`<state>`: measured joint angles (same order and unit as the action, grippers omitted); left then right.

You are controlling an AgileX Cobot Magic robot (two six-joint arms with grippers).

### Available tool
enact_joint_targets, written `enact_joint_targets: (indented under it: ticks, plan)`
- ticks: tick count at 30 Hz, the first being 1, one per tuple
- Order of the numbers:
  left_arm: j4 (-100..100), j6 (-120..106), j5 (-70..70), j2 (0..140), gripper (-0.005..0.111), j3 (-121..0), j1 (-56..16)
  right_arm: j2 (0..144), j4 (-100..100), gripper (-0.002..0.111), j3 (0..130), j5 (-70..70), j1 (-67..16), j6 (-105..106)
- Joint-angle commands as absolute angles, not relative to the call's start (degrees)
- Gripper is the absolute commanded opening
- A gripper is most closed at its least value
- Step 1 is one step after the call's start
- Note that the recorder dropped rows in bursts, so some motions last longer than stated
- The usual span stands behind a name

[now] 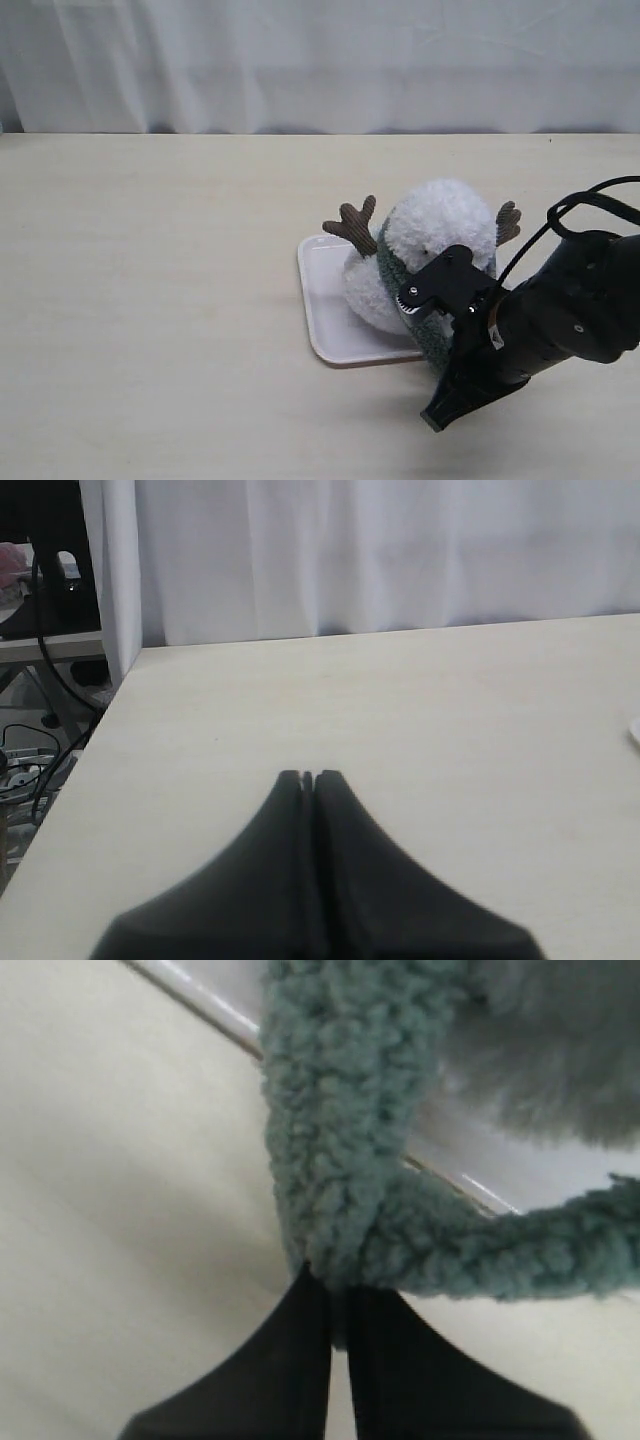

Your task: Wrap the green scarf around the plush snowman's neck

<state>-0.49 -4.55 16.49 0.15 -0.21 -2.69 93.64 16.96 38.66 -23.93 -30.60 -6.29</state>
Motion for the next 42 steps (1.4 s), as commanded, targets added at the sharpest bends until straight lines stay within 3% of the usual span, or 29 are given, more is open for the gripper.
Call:
enact_joint_targets:
  ticks: [1, 15, 26, 42]
  plan:
    - [-0.51, -4.20, 15.84, 0.00, 0.000, 0.00, -2.68, 93.25, 24.54, 0.004, 38.66, -25.65, -30.64, -13.12]
    - [-0.51, -4.20, 15.84, 0.00, 0.000, 0.00, -2.68, 93.25, 24.93, 0.005, 38.66, -25.40, -30.64, -14.18]
    - [-0.51, -4.20, 15.84, 0.00, 0.000, 0.00, -2.68, 93.15, 23.00, 0.050, 38.66, -25.65, -30.76, -14.32]
    - [-0.51, -4.20, 15.97, 0.00, 0.000, 0.00, -2.68, 93.15, 16.43, 0.052, 41.99, -33.96, -30.76, -14.07]
